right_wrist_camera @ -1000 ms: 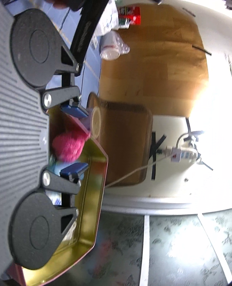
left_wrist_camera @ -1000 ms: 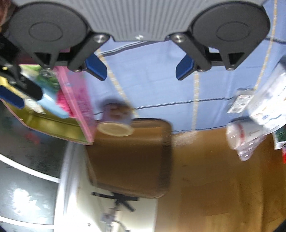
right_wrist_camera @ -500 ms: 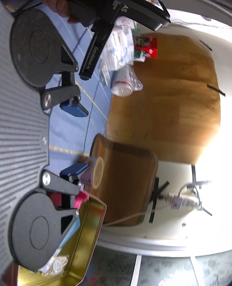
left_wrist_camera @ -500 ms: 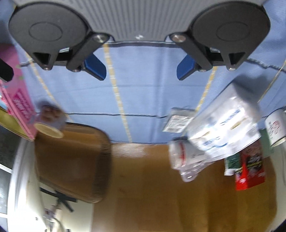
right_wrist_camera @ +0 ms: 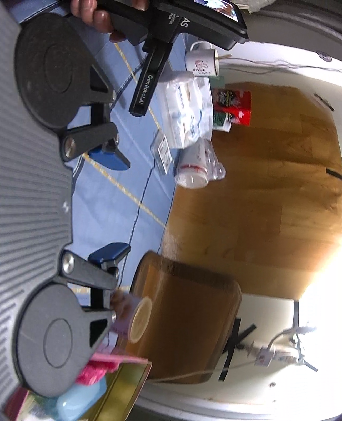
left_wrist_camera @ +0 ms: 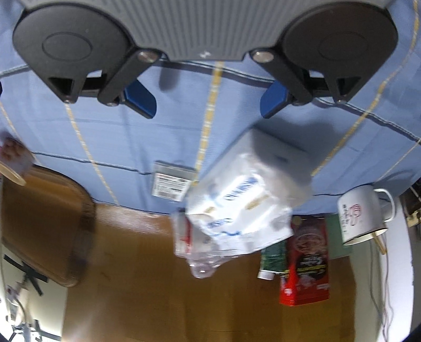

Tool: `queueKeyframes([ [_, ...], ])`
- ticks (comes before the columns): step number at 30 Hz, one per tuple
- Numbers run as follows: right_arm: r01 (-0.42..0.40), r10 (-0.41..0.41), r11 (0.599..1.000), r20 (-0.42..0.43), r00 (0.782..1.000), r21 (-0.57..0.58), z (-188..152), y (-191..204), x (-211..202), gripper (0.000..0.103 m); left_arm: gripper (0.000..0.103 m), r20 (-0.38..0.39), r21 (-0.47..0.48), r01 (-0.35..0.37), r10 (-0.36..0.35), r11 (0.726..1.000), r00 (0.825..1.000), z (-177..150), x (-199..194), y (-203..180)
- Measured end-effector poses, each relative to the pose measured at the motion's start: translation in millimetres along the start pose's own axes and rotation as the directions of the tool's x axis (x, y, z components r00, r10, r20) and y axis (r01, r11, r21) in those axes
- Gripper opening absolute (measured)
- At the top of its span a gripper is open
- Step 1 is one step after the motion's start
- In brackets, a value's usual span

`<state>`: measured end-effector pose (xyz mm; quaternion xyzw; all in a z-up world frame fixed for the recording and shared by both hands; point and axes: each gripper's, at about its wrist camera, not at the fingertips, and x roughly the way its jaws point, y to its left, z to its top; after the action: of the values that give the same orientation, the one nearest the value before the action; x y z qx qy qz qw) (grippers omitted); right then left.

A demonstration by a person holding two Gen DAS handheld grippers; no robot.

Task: Organize soft objects
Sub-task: 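Withdraw the left gripper from the tin back over the table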

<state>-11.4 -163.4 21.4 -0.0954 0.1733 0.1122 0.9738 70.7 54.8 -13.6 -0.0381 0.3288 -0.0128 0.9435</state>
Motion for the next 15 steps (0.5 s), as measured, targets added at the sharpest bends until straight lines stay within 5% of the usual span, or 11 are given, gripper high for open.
queueKeyframes([
  [15,-0.113,0.117,0.992,-0.095,0.989,0.050,29,22,61,0.063,0.089,0.039,-0.113,-0.009,0.013,0.994,0.999,7,6,44],
])
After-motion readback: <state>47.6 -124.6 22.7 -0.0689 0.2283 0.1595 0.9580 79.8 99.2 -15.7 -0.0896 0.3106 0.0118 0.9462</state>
